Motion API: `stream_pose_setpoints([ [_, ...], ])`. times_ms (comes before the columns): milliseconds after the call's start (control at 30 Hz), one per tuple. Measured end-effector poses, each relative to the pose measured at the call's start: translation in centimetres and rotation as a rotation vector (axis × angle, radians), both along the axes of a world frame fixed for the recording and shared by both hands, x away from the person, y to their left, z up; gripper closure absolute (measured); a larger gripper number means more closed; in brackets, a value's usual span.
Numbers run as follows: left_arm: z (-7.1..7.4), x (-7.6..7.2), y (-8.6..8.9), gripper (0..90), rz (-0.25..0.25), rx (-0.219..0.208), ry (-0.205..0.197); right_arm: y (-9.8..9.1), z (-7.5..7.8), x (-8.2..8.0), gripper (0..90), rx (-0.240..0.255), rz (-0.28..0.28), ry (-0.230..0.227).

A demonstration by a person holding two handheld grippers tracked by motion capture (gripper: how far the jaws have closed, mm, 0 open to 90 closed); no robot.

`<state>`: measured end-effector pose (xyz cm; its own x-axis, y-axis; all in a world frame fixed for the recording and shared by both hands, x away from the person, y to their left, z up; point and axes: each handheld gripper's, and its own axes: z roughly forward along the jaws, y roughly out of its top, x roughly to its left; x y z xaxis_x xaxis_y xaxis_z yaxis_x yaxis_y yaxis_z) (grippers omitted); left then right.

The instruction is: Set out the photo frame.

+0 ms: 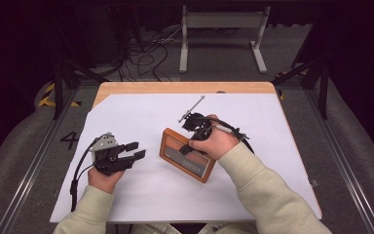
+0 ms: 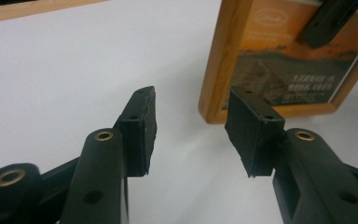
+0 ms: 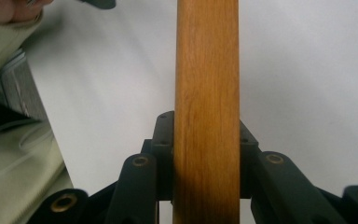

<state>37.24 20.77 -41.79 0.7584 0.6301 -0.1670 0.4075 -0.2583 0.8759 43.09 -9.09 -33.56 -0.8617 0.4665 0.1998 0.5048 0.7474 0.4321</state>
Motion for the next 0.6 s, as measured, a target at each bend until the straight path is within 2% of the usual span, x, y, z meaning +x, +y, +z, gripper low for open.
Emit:
stream_pose_setpoints([
  [200,0.0,0.0,0.1,52.6,0.005,0.000,-0.003,-1.0,1.4,0.6,70.7,-0.042,0.158,-0.051],
  [233,0.0,0.0,0.1,52.6,0.005,0.000,-0.003,-1.0,1.4,0.6,70.7,-0.042,0.158,-0.051],
  [267,0.0,0.0,0.1,52.6,0.004,0.000,-0.003,-1.3,1.8,0.8,70.7,-0.044,0.208,-0.070],
  [333,-0.1,0.0,0.1,52.5,0.004,-0.001,0.004,-1.6,2.0,1.0,70.7,-0.051,0.249,-0.092],
  [567,-0.1,0.0,0.1,52.5,0.003,0.000,0.004,-2.0,1.3,1.7,70.7,-0.053,0.415,-0.110],
  [600,-0.1,0.0,0.1,52.4,0.003,0.000,0.004,-2.0,1.3,1.7,70.7,-0.053,0.415,-0.110],
])
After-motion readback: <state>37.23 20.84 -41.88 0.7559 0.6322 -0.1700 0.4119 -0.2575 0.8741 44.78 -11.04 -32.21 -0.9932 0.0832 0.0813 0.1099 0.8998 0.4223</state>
